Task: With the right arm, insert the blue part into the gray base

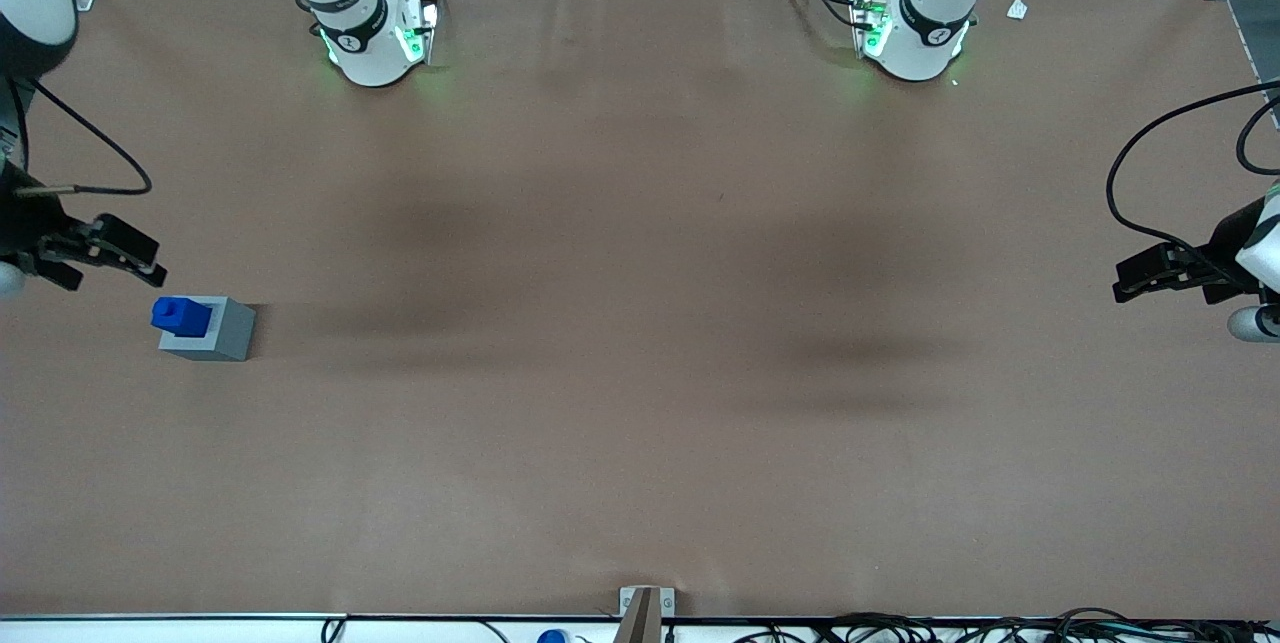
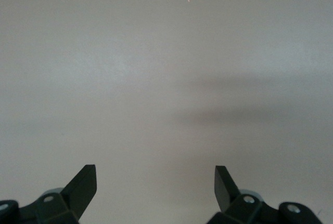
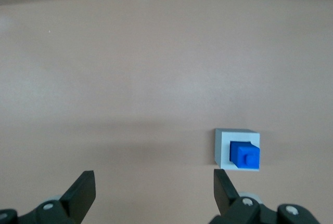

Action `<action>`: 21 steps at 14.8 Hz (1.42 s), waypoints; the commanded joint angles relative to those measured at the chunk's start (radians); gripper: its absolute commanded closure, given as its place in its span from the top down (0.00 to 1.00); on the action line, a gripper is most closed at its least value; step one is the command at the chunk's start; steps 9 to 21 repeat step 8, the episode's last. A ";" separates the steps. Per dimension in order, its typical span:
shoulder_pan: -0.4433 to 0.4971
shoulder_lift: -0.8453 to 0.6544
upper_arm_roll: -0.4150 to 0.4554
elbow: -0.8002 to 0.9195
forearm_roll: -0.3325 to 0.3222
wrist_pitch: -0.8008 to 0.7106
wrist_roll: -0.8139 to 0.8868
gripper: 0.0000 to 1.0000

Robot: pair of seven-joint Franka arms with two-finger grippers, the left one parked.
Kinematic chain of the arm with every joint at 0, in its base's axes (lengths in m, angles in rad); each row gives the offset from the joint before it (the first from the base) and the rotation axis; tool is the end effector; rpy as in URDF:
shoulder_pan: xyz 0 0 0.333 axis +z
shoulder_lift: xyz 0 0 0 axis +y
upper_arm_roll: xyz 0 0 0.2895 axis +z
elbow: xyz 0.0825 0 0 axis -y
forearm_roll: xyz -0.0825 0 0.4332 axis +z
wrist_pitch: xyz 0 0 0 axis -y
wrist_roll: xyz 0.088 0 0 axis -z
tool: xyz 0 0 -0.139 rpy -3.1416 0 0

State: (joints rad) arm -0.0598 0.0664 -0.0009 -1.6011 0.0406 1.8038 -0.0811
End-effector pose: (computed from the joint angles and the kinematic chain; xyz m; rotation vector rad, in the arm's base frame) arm 0.6458 -0.0346 0.5310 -3.1038 -0.0213 -0.2157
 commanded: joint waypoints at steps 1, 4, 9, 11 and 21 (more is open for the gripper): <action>0.005 -0.007 -0.004 0.082 -0.034 -0.102 0.015 1.00; 0.003 -0.010 -0.005 0.108 -0.034 -0.167 0.008 1.00; 0.005 -0.008 -0.004 0.158 -0.036 -0.216 0.017 1.00; 0.005 -0.008 -0.004 0.158 -0.036 -0.216 0.017 1.00; 0.005 -0.008 -0.004 0.158 -0.036 -0.216 0.017 1.00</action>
